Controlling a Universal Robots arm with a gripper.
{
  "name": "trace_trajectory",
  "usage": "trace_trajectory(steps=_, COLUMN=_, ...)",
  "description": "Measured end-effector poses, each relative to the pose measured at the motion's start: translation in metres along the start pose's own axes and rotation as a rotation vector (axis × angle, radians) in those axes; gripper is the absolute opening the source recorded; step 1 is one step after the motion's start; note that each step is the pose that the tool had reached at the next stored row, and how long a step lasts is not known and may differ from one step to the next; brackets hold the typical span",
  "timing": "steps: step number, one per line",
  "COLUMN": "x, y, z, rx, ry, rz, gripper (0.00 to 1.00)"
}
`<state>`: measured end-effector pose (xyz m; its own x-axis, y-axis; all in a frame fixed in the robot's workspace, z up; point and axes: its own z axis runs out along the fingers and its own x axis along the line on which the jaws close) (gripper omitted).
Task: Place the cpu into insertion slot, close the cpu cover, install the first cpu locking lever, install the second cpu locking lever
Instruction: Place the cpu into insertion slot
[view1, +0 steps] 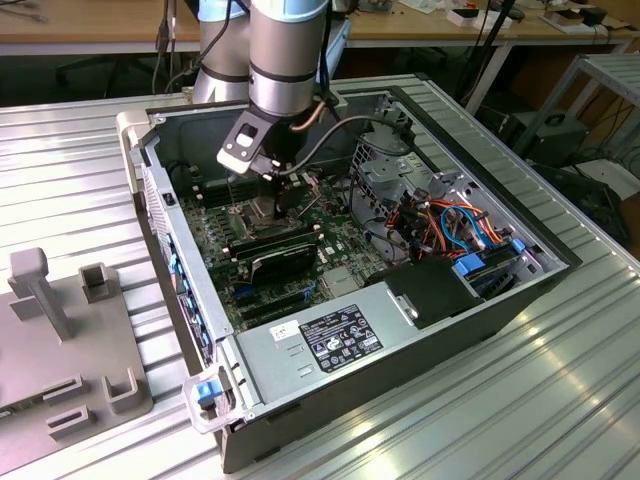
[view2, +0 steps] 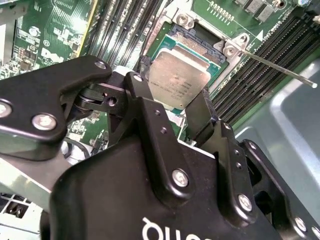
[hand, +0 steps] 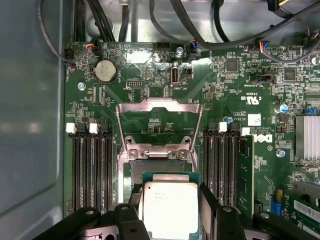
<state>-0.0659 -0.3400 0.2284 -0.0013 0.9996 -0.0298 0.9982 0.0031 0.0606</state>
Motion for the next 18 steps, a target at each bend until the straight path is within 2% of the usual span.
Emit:
trace_trajectory(steps=1, x=0.0002, y=-0.0009, z=0.0015, rx=-0.0042, ry=0.0001, rz=0.0, gripper=0.54)
trace_trajectory(steps=3, x=0.0005, y=-0.0027, z=0.004, rx=-0.0063, ry=0.0, rz=0.0, gripper=0.54)
trace_trajectory(steps=9, x=0.0029, y=-0.004, z=0.0136, rx=-0.0074, ry=0.0017, rz=0.0, gripper=0.54)
trace_trajectory(steps=11, x=0.0035, y=-0.0041, z=0.0148, rx=-0.0074, ry=0.004, rz=0.0, gripper=0.54)
trace_trajectory(steps=16, x=0.0066, y=-0.0042, z=0.016, rx=-0.0075, ry=0.0045, rz=-0.004, gripper=0.54)
trace_trajectory(steps=18, x=0.0067, y=-0.0043, z=0.0185, rx=-0.0076, ry=0.0064, rz=-0.004, gripper=0.54)
